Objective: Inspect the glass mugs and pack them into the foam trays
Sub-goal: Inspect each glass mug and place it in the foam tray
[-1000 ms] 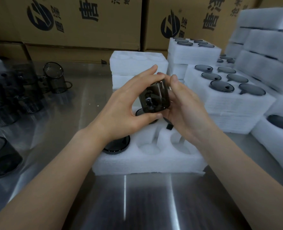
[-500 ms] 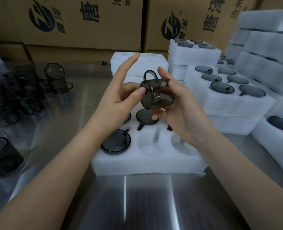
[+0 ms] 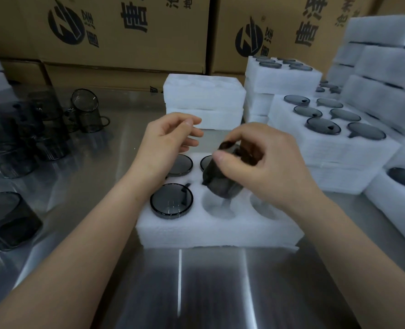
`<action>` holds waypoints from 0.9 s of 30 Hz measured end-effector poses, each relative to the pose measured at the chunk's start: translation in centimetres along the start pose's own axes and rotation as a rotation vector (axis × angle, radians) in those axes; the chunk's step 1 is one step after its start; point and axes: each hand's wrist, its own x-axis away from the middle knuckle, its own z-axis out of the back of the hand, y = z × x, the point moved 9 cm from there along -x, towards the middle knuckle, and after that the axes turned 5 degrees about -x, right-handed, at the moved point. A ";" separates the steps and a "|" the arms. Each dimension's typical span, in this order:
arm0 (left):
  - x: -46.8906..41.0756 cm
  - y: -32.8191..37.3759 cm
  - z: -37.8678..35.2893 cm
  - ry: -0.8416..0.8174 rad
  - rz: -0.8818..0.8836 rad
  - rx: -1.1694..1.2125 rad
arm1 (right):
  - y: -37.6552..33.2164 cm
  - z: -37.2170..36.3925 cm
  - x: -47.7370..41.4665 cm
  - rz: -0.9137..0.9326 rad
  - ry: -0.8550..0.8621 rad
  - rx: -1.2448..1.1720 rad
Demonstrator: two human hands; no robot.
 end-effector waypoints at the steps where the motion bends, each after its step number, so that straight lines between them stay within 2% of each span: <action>1: 0.0 0.0 -0.1 -0.012 0.001 -0.018 | -0.3 -0.5 0.1 0.002 -0.061 0.138; 4: 0.0 0.1 -0.5 -0.044 -0.007 -0.069 | -0.7 -1.4 0.3 -0.008 -0.181 0.331; 19: -0.1 0.3 -1.0 -0.074 -0.062 -0.141 | -0.9 -1.8 0.7 0.012 -0.277 0.286; 27: -0.2 0.1 -1.0 -0.077 -0.055 -0.154 | -0.6 -2.8 1.2 -0.030 -0.340 0.428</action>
